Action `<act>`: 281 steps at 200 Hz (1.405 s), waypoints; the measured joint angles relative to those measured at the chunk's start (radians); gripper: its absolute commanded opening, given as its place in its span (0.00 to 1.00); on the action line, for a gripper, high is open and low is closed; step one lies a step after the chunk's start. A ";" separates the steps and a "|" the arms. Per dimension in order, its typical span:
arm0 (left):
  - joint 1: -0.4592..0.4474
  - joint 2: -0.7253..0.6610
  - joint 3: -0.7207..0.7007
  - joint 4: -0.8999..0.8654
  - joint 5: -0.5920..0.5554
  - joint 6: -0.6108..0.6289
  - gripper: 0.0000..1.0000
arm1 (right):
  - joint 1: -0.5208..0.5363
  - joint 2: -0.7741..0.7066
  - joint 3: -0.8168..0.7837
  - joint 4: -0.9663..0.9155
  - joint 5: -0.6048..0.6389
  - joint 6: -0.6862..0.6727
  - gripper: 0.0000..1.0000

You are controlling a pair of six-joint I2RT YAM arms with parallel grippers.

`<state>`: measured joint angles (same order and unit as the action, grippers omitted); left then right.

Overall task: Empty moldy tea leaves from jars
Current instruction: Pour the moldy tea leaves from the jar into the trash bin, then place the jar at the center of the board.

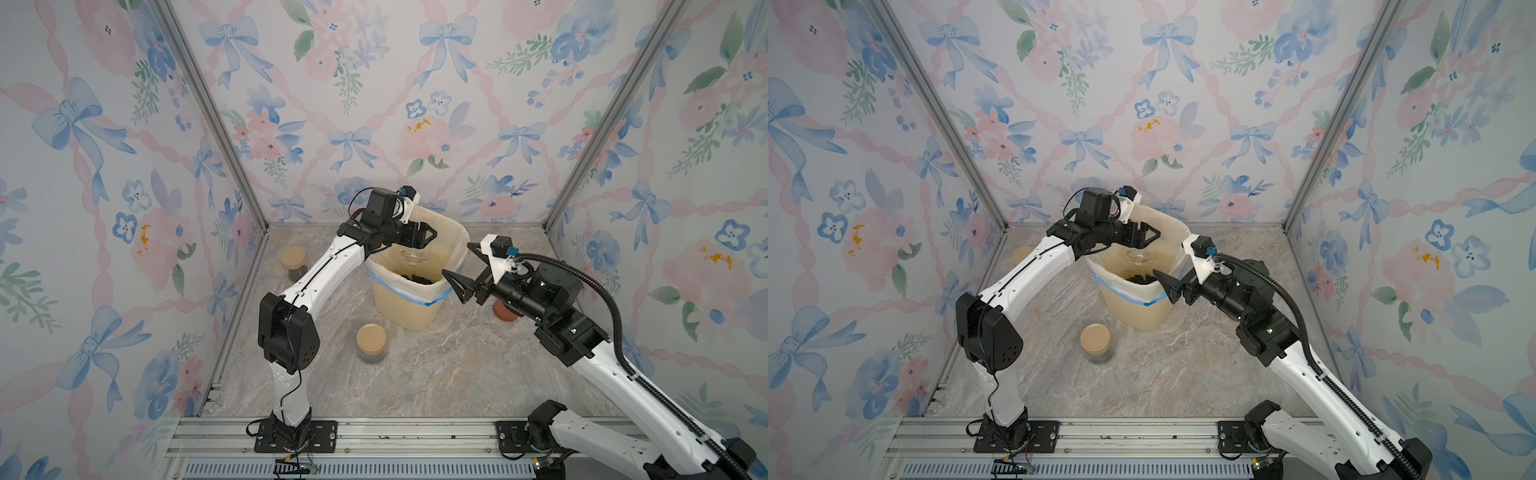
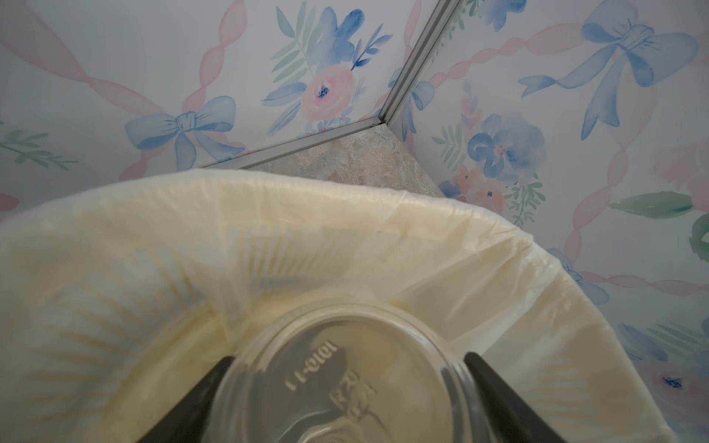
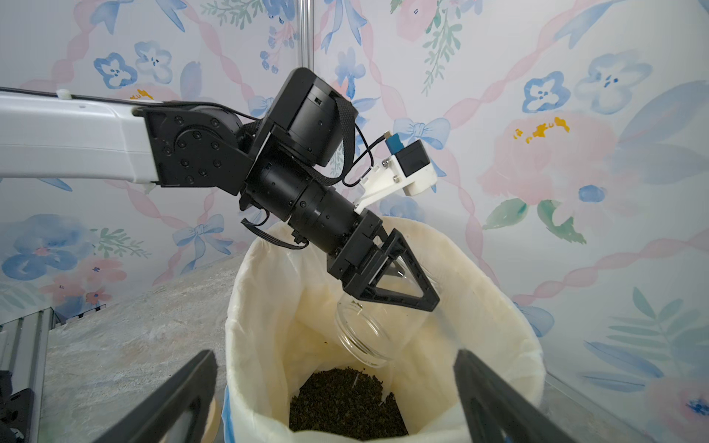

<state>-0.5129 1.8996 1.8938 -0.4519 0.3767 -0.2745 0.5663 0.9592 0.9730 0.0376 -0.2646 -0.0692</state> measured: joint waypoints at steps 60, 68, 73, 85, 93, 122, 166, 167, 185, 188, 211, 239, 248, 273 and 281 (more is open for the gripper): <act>0.035 -0.001 0.072 -0.002 0.087 -0.164 0.37 | 0.000 -0.003 -0.015 -0.005 0.015 -0.002 0.98; 0.047 -0.001 0.085 0.002 0.098 -0.193 0.37 | 0.000 -0.004 -0.017 -0.005 0.015 -0.002 0.98; 0.054 -0.001 0.093 0.003 0.105 -0.211 0.37 | 0.000 -0.005 -0.018 -0.005 0.016 -0.001 0.98; 0.069 -0.001 0.108 0.009 0.121 -0.255 0.37 | 0.000 -0.010 -0.023 -0.005 0.016 0.000 0.97; 0.077 -0.001 0.117 0.010 0.132 -0.283 0.37 | 0.000 -0.014 -0.026 -0.008 0.019 0.001 0.98; 0.084 -0.001 0.146 0.015 0.167 -0.366 0.36 | 0.000 -0.030 -0.028 -0.025 0.027 0.000 0.98; 0.092 -0.013 0.154 0.043 0.232 -0.472 0.36 | 0.000 -0.067 -0.031 -0.029 0.042 -0.003 0.98; 0.093 -0.014 0.153 0.045 0.233 -0.473 0.36 | 0.000 -0.068 -0.032 -0.029 0.042 -0.003 0.97; 0.114 -0.032 0.123 0.068 0.269 -0.502 0.37 | 0.000 -0.082 -0.044 -0.028 0.042 -0.003 0.97; 0.116 -0.033 0.118 0.069 0.268 -0.501 0.37 | 0.000 -0.083 -0.046 -0.028 0.042 -0.003 0.97; 0.119 -0.038 0.106 0.069 0.242 -0.462 0.39 | 0.000 -0.086 -0.056 -0.028 0.042 -0.003 0.97; 0.059 -0.051 0.116 0.069 0.153 -0.295 0.40 | 0.000 -0.089 -0.065 -0.034 0.042 -0.002 0.98; 0.036 -0.066 0.117 0.068 0.116 -0.227 0.40 | -0.001 -0.093 -0.067 -0.036 0.042 -0.002 0.98; -0.005 -0.109 0.135 0.069 0.040 -0.034 0.40 | -0.001 -0.121 -0.086 -0.043 0.042 -0.001 0.98; -0.009 -0.119 0.145 0.071 0.016 0.031 0.41 | -0.001 -0.135 -0.095 -0.048 0.042 0.001 0.98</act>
<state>-0.5220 1.7805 2.0384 -0.3813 0.3927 -0.2440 0.5655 0.8246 0.8776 -0.0109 -0.2226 -0.0685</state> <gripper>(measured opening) 0.835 0.976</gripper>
